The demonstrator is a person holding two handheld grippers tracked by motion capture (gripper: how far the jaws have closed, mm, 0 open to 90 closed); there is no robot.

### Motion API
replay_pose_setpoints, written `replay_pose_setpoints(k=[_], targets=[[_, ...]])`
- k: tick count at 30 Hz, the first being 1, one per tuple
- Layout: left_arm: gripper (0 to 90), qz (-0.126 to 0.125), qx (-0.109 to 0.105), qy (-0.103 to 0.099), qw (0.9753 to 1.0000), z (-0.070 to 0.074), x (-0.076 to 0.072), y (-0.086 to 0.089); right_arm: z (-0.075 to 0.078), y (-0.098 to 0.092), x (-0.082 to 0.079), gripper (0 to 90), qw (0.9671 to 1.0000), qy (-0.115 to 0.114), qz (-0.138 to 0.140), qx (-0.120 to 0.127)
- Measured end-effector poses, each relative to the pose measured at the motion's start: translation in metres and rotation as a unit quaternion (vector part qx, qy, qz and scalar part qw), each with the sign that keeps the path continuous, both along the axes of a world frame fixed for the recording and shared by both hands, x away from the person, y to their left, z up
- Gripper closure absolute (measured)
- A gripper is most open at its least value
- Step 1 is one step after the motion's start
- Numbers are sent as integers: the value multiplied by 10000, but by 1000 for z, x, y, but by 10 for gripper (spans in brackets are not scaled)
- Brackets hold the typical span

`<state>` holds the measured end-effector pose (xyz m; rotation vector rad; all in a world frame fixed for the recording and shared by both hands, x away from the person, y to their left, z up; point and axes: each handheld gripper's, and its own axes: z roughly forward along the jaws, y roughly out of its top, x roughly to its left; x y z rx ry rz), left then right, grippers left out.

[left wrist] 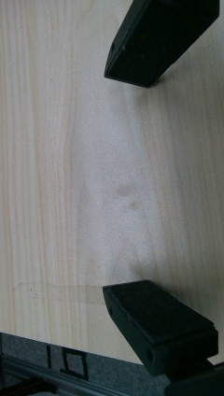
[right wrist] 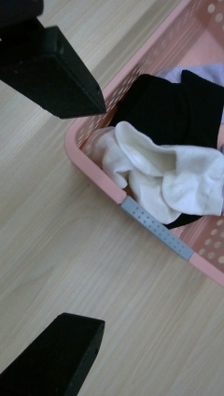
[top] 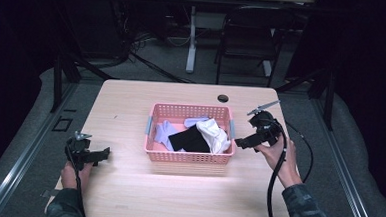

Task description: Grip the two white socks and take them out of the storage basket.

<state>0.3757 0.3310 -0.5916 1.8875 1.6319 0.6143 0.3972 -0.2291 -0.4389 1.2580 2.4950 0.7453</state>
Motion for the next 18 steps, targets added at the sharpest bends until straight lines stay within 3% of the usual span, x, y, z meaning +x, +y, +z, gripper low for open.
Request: replay_pose_setpoints(k=[12, 18], targets=[[5, 0, -2, 0, 10000, 0, 0, 0, 7, 28, 21, 44, 9998, 114, 177, -69], [5, 1, -2, 0, 10000, 0, 0, 0, 6, 49, 32, 173, 9996, 150, 232, -70]])
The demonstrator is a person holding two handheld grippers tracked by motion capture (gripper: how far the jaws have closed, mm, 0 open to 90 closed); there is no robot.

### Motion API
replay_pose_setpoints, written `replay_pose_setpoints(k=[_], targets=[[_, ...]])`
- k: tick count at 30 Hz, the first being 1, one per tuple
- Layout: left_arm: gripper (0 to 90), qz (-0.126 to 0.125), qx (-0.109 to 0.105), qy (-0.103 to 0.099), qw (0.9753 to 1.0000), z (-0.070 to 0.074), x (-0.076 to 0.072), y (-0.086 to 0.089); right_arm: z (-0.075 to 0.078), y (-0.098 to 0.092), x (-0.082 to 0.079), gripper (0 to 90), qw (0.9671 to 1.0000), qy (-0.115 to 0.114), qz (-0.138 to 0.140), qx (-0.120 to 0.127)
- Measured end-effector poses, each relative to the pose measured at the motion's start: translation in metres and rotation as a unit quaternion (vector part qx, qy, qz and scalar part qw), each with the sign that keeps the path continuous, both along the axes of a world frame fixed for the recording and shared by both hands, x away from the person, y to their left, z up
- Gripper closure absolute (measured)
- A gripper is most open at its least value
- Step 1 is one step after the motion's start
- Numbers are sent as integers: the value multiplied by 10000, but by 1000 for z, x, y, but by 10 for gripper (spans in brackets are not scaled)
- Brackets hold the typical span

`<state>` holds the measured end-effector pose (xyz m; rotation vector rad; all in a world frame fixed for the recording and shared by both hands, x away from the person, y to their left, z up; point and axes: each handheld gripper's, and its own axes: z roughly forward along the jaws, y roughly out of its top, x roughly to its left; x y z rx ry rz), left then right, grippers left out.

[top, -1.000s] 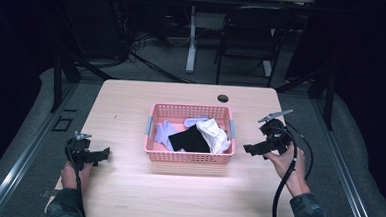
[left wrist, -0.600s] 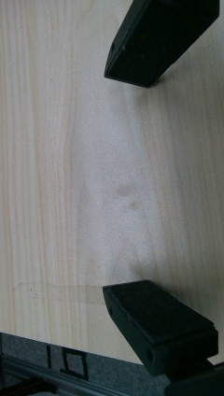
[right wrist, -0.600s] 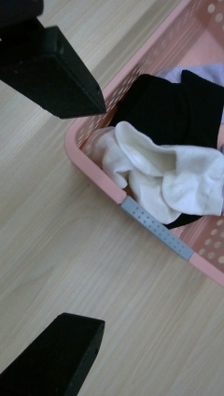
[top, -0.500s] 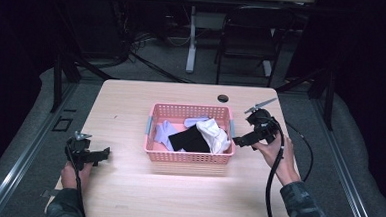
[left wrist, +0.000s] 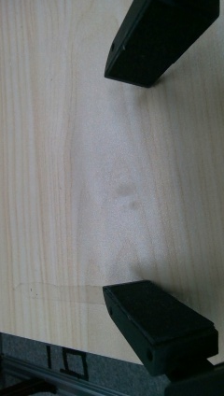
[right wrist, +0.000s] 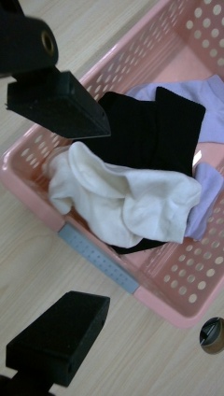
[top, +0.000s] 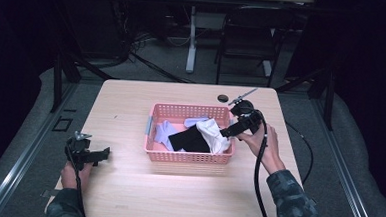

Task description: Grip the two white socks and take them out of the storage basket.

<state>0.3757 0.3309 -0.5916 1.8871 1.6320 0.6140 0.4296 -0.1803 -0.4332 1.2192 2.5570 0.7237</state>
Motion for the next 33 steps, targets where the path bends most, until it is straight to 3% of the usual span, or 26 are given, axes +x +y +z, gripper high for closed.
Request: replay_pose_setpoints(k=[7, 15, 19, 21, 23, 25, 27, 28, 33], targets=[[5, -1, 0, 0, 10000, 0, 0, 0, -10, 23, 12, 324, 9995, 200, 171, -169], [5, -1, -1, 0, 10000, 0, 0, 0, -33, 50, 25, 497, 9979, 478, 342, -282], [5, -4, 2, 0, 10000, 0, 0, 0, -45, 59, 33, 521, 9957, 709, 352, -490], [5, -5, 1, 0, 10000, 0, 0, 0, -49, 60, 34, 530, 9960, 714, 284, -460], [5, -4, 2, 0, 10000, 0, 0, 0, -54, 58, 40, 604, 9934, 979, 291, -519], [5, -4, 2, 0, 10000, 0, 0, 0, -55, 57, 41, 628, 9929, 1007, 311, -546], [5, -5, 3, 1, 10000, 0, 0, 0, -57, 58, 40, 673, 9935, 1040, 254, -391], [5, -5, 2, 1, 10000, 0, 0, 0, -55, 57, 40, 703, 9932, 995, 313, -527], [5, -4, 1, 0, 10000, 0, 0, 0, -54, 60, 36, 799, 9951, 878, 227, -400]])
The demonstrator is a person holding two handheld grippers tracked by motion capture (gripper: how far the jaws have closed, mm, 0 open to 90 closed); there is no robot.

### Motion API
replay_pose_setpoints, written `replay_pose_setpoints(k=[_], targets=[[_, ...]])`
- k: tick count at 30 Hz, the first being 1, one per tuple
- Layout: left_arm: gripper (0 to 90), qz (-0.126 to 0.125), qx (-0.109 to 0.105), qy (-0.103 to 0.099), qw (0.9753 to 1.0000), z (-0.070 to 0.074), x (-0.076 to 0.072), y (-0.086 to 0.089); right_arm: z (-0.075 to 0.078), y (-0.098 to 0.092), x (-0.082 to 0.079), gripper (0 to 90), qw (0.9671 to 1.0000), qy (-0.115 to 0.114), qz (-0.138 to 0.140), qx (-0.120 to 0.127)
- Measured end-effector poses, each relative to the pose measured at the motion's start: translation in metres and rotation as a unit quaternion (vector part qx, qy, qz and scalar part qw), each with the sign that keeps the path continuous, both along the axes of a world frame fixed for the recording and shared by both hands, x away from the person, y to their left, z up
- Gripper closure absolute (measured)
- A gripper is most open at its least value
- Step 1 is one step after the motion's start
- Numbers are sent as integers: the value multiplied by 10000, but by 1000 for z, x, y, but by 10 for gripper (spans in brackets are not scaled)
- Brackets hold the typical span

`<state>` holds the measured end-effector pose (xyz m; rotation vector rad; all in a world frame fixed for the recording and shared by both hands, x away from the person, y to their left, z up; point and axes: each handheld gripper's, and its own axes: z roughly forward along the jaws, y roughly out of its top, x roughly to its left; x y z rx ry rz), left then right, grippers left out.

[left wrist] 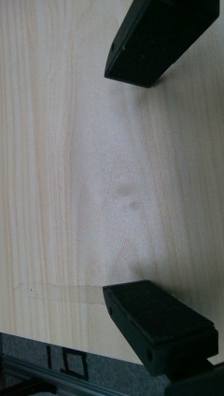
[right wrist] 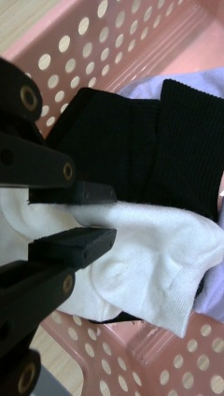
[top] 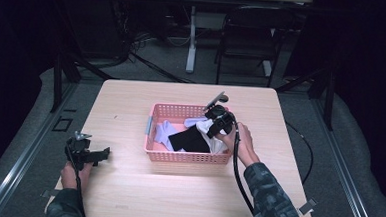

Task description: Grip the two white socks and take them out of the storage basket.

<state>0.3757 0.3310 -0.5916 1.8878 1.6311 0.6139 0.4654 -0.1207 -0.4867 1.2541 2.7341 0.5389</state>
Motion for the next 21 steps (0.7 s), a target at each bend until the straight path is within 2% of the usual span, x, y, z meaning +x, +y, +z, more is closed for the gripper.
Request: replay_pose_setpoints(k=[3, 5, 8, 12, 13, 17, 21], targets=[[5, -1, 1, 1, 10000, 0, 0, 0, 4, -2, 0, 838, 10000, -9, 54, -74], [5, 0, 0, 1, 10000, 0, 0, 0, 5, -2, -1, 848, 10000, -61, -8, 38], [5, -1, 1, 2, 10000, 0, 0, 0, 10, -4, -2, 853, 9999, -91, 3, 79], [5, -1, 0, 1, 10000, 0, 0, 0, 20, -6, -5, 856, 9996, -179, 19, 237], [5, 0, 1, 2, 10000, 0, 0, 0, 24, -6, -7, 856, 9992, -277, -14, 271], [5, -1, 2, 2, 10000, 0, 0, 0, 39, -8, -10, 858, 9988, -386, 64, 303], [5, 0, 0, 1, 10000, 0, 0, 0, 47, -8, -11, 859, 9981, -488, 22, 377]])
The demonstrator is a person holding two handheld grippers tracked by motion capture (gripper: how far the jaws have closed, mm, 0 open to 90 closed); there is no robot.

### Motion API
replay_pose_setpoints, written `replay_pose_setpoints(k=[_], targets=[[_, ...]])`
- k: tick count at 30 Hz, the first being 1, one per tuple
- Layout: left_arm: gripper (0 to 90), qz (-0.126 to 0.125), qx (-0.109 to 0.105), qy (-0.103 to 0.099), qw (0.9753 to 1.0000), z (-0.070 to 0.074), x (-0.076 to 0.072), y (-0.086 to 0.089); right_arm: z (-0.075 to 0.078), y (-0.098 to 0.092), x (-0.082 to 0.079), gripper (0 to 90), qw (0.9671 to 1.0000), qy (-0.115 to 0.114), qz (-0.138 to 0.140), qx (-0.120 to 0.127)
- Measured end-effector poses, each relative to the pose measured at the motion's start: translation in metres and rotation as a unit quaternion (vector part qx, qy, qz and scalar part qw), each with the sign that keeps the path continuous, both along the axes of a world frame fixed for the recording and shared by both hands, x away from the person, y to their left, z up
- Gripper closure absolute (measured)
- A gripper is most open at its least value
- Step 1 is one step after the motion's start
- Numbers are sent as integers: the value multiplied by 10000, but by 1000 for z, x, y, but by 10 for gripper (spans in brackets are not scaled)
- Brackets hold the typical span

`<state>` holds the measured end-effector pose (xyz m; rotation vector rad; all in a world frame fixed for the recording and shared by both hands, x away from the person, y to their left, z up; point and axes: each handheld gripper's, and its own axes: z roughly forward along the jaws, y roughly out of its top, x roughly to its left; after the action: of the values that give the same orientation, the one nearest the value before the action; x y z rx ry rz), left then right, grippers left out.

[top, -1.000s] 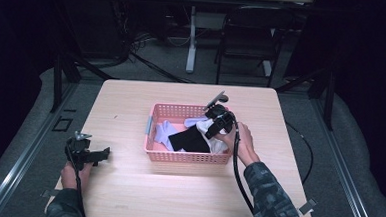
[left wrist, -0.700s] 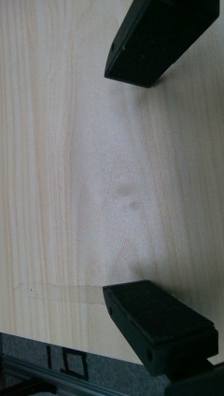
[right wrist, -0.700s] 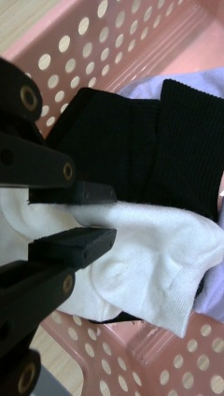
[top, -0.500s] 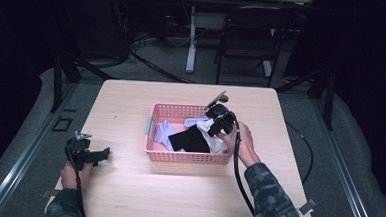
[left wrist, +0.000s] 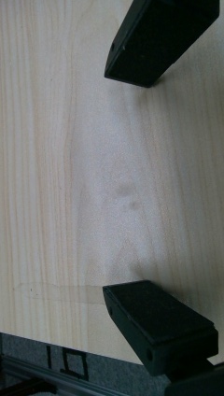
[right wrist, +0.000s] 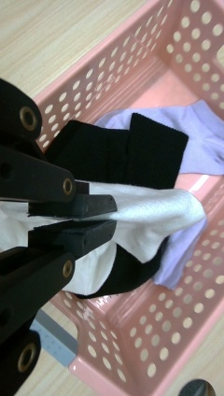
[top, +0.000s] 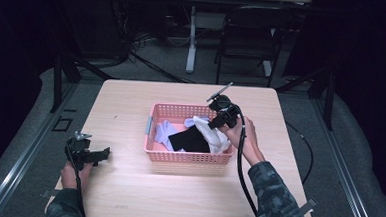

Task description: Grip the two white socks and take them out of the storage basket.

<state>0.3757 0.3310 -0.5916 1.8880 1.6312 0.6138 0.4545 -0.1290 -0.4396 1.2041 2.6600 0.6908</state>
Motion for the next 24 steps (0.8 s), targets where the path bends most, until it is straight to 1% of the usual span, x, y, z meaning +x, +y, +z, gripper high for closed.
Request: replay_pose_setpoints(k=[5, 8, 11, 12, 13, 14, 15, 16, 21, 22, 24], targets=[[5, 1, -1, -1, 10000, 0, 0, 0, 9, -1, -1, 860, 10000, -43, -30, 65], [5, 0, 0, -1, 10000, 0, 0, 0, 14, -2, -1, 861, 9999, -116, -17, 126], [5, -1, 1, 0, 10000, 0, 0, 0, 20, -2, -3, 862, 9998, -175, -5, 130], [5, 2, -3, -2, 10000, 0, 0, 0, 21, -2, -4, 861, 9997, -177, -38, 169], [5, 0, 0, -1, 10000, 0, 0, 0, 24, -2, -4, 862, 9996, -210, -16, 179], [5, -1, 0, 0, 10000, 0, 0, 0, 27, -3, -4, 862, 9997, -204, -1, 151], [5, -1, 0, 0, 10000, 0, 0, 0, 28, -2, -5, 862, 9995, -223, -26, 224], [5, 1, -1, -1, 10000, 0, 0, 0, 31, -3, -5, 862, 9995, -259, -6, 181], [5, -1, 1, 1, 10000, 0, 0, 0, 41, -5, -7, 862, 9992, -339, -20, 224], [5, 0, 1, 0, 10000, 0, 0, 0, 44, -6, -7, 862, 9993, -329, 19, 179], [5, -1, 1, 0, 10000, 0, 0, 0, 46, -6, -8, 862, 9990, -376, -20, 250]])
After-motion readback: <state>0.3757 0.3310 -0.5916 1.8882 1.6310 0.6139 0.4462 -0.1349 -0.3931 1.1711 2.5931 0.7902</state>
